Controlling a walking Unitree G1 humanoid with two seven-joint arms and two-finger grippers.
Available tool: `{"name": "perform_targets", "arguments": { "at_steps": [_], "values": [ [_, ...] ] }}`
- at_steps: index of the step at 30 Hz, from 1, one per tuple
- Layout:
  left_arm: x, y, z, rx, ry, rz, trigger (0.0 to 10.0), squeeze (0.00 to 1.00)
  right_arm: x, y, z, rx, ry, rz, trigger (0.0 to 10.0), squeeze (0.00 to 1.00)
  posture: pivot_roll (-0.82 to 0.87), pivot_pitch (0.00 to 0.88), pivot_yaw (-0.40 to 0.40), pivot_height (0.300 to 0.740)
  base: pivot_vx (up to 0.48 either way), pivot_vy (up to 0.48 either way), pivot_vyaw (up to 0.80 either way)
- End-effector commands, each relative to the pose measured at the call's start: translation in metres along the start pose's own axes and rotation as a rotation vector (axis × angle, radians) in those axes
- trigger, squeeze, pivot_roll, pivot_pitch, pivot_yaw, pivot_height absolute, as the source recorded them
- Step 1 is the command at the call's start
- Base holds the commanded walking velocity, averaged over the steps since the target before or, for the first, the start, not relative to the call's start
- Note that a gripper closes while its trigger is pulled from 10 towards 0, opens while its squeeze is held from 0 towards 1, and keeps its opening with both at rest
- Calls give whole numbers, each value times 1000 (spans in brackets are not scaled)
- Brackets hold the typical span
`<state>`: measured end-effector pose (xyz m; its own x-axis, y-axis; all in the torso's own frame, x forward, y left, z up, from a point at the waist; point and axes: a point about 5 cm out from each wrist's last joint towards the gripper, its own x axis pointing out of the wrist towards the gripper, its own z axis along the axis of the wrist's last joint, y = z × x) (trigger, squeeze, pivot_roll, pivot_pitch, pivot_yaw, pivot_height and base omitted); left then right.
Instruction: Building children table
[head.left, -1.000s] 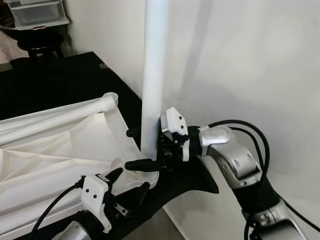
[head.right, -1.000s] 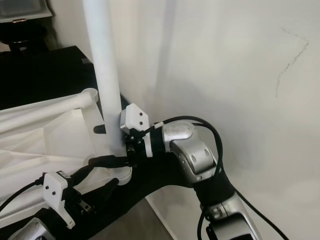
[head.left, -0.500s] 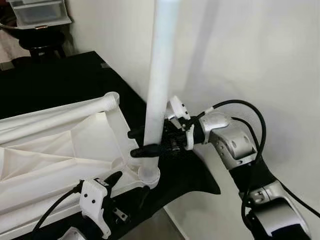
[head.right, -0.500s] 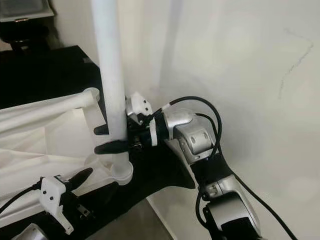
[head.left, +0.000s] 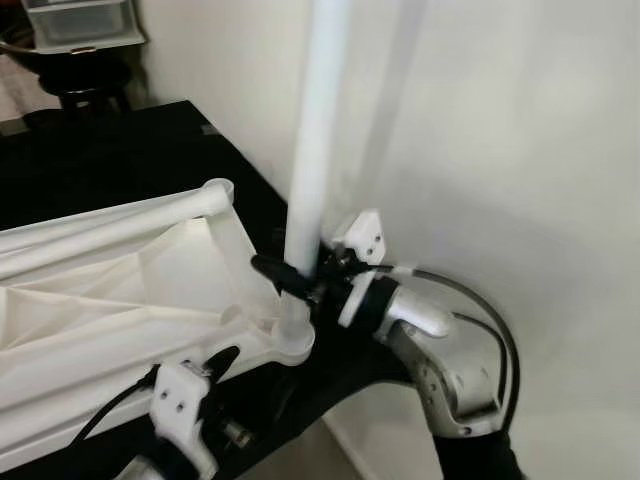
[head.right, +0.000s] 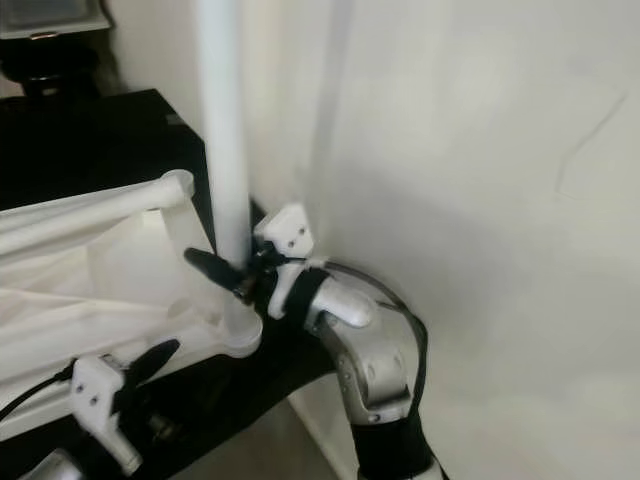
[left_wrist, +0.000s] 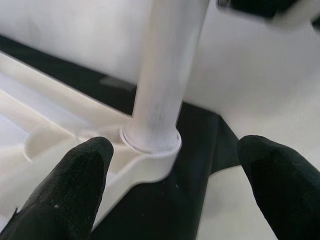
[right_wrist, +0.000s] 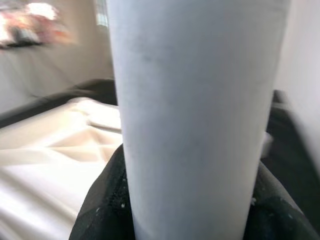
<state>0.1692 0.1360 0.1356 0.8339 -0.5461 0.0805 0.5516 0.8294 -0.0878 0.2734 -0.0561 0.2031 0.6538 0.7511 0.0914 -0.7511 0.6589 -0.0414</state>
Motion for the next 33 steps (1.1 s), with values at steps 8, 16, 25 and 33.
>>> {"name": "perform_targets", "arguments": {
  "at_steps": [8, 16, 25, 33],
  "values": [
    [3, 9, -7, 0, 21, 21, 10000, 0, 13, -21, -22, 38, 170, -39, 10000, 0, -235, 98, -71, 740, 0, 0, 0],
    [5, 12, -7, 4, 16, 30, 10000, 0, 11, -2, 10, 30, 56, 366, 10000, 1000, -238, 105, -69, 740, 0, 0, 0],
    [4, 11, -7, 2, 21, 17, 10000, 0, 4, -26, 19, -126, 98, 726, 10000, 0, -237, 122, -62, 740, 0, 0, 0],
    [1, 9, -5, 2, 27, 17, 10000, 0, 19, -39, 22, -119, 123, 769, 10000, 0, -221, 145, -49, 740, 0, 0, 0]
  ]
}}
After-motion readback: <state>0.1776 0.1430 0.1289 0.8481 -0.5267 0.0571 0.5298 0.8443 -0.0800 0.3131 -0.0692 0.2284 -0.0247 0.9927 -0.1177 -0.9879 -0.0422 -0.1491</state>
